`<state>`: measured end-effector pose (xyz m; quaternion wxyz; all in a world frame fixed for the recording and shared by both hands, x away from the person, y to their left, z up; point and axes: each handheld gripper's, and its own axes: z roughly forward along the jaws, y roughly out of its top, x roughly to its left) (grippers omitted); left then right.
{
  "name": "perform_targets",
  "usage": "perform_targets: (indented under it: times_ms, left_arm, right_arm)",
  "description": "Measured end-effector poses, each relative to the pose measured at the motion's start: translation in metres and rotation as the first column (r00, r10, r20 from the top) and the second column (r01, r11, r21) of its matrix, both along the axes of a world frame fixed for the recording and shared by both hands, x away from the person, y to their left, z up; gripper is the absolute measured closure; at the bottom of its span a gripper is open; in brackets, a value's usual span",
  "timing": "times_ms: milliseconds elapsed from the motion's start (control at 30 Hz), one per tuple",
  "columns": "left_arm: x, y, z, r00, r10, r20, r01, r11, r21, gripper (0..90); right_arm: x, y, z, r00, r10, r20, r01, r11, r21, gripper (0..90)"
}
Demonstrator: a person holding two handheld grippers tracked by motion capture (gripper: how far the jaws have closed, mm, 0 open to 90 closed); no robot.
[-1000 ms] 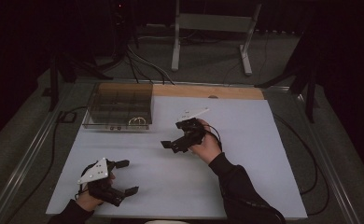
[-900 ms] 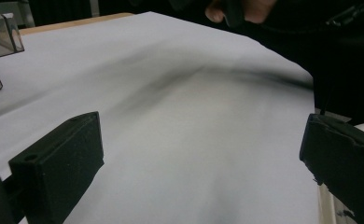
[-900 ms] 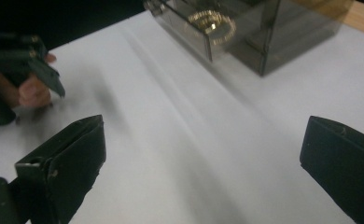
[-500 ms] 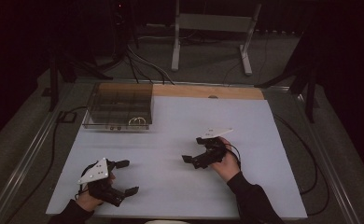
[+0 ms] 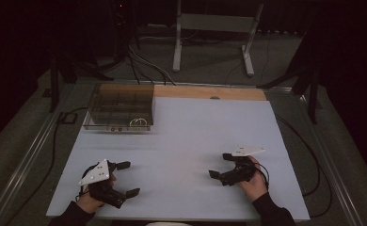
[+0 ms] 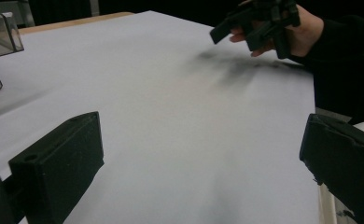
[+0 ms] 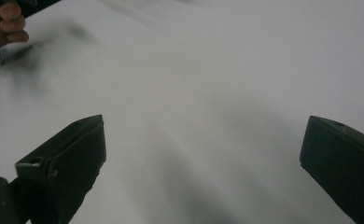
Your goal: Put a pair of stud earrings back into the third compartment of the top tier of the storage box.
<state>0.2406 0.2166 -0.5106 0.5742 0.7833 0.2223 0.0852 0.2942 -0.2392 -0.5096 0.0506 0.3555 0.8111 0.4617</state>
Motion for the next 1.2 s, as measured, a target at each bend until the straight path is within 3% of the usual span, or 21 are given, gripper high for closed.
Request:
perform_targets:
  times_ms: [167,333,600,867,1200]
  left_arm:
    - [0.0,-0.001,0.0,1.0,0.0,0.0,0.0,1.0,0.003,0.5]
    - [0.0,-0.001,0.0,1.0,0.001,-0.001,-0.001,1.0,0.003,0.6]
    - [0.0,-0.001,-0.001,1.0,0.001,-0.001,-0.001,1.0,0.006,0.5]
    - [0.0,-0.001,-0.001,1.0,0.0,-0.002,0.0,1.0,0.008,0.5]
    - [0.0,-0.001,-0.001,1.0,-0.002,-0.002,0.002,1.0,0.008,0.5]
  right_arm:
    - [-0.016,-0.014,-0.006,0.9995,-0.032,-0.005,0.032,0.998,-0.053,0.2]
    - [-0.029,-0.028,-0.009,0.9983,-0.055,-0.018,0.054,0.998,-0.04,0.2]
    - [-0.044,-0.05,-0.01,0.9933,-0.116,0.003,0.116,0.992,-0.04,0.2]
    - [-0.045,-0.051,-0.012,0.9934,-0.108,0.039,0.11,0.992,-0.058,0.2]
    - [-0.043,-0.046,-0.014,0.9944,-0.094,0.05,0.098,0.991,-0.087,0.2]
